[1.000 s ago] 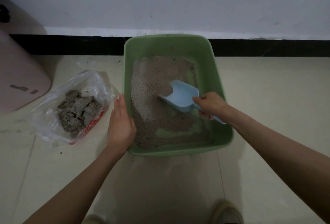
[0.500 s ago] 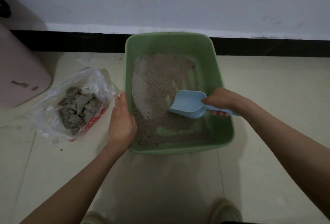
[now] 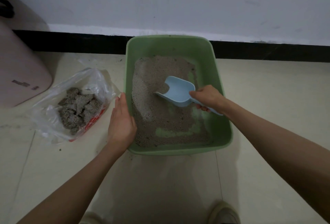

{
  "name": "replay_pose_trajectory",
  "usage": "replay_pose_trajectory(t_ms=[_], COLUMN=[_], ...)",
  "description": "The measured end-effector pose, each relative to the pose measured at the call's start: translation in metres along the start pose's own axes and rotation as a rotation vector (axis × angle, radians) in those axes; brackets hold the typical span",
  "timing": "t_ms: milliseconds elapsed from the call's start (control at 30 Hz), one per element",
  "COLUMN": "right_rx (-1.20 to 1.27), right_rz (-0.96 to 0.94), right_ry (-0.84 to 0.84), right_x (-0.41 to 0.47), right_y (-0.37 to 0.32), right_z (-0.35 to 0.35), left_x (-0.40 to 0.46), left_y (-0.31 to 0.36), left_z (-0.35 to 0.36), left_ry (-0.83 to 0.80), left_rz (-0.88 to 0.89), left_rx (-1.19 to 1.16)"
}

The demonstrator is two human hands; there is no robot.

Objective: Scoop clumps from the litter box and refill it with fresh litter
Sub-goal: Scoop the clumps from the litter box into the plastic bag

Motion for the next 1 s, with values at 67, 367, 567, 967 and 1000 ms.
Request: replay_pose_trajectory(t_ms=[67,367,567,967,1000], right_rx=[-0.041,-0.532,-0.801,-0.744,-0.723], right_rz=[0.006,-0.119,-0.089,0.047,0.051], right_ry=[-0.021,0.289,0.239,-0.028,-0.030], right_x=[0.000,-0.008,-0.025,-0.028,-0.027], right_y=[0.006,-0.014,-0.025,0.009,0.012], right_z=[0.003,-0.028,-0.048,-0.038,-0.038], left_x=[0.000,0.000,0.001,0.001,0.001], left_y=[0.000,0.000,-0.002,-0.002,-0.002], left_z=[0.000,-0.001,-0.001,0.000,0.000], left_ry=[-0.002,-0.006,-0.008,0.001,0.000], left_rz=[0.012,0.007,0.002,0.014,0.012], left_rx=[-0.002,0.013,0.010,0.008,0.009])
Point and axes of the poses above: each hand's wrist, its own x-axis towards the middle knuckle, its own z-axis out of the palm, y = z × x, the point moved 3 cm from there along x, towards the middle knuckle, and after that the axes turned 2 degrees about z, right-handed, at the moved point
